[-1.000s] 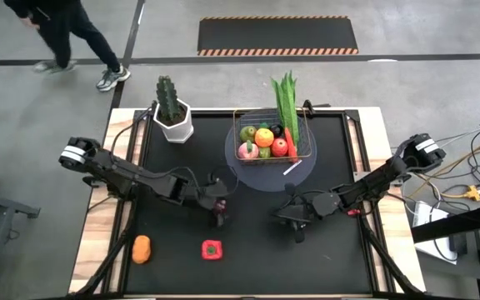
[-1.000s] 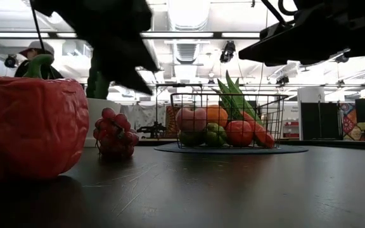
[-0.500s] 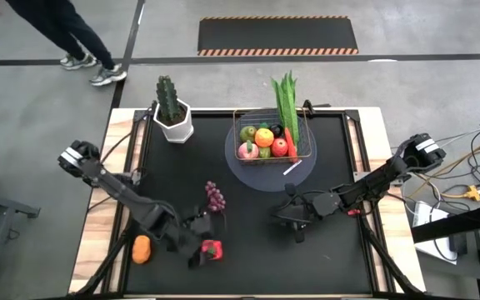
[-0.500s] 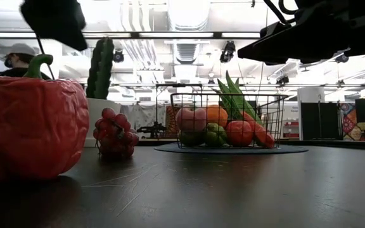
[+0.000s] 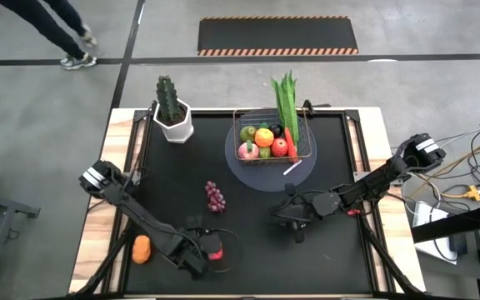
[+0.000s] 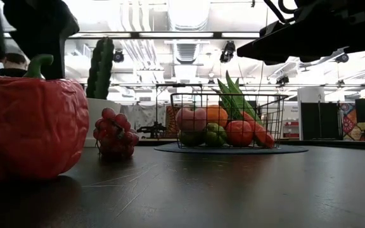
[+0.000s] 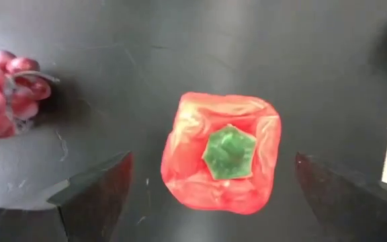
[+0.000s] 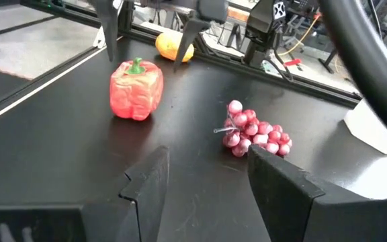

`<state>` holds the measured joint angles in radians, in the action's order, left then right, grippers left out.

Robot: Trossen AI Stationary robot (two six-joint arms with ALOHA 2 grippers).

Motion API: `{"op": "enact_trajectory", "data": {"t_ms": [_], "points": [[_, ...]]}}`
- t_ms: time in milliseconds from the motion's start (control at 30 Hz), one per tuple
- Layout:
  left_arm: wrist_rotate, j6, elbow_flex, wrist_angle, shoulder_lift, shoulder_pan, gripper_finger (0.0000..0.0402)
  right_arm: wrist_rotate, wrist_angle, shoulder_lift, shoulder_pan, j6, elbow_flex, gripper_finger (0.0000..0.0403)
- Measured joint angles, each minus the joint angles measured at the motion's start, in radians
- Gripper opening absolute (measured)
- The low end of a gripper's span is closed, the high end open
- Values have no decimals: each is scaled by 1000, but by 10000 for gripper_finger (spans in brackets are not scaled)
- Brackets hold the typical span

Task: Build produce basket
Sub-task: Put the red bell pepper into the gold wire basket

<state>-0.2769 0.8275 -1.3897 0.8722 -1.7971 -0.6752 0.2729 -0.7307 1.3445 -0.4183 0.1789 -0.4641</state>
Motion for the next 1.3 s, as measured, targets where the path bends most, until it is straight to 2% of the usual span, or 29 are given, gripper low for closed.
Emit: {"op": "enact_trajectory", "data": {"t_ms": [200, 500, 800, 1067, 1300], "points": [[36, 5, 1, 1, -16, -4, 395, -2, 0, 0, 0, -12, 0, 189], [-10, 4, 9, 1, -16, -7, 392, -3, 0, 0, 0, -15, 0, 189], [-17, 18, 17, 0, -16, -6, 339, -3, 0, 0, 0, -12, 0, 189], [-11, 44, 82, -63, -17, -6, 310, -11, 0, 0, 0, -3, 0, 189], [-59, 58, 83, -62, -15, -5, 256, -11, -11, 0, 0, 14, -10, 189]]}}
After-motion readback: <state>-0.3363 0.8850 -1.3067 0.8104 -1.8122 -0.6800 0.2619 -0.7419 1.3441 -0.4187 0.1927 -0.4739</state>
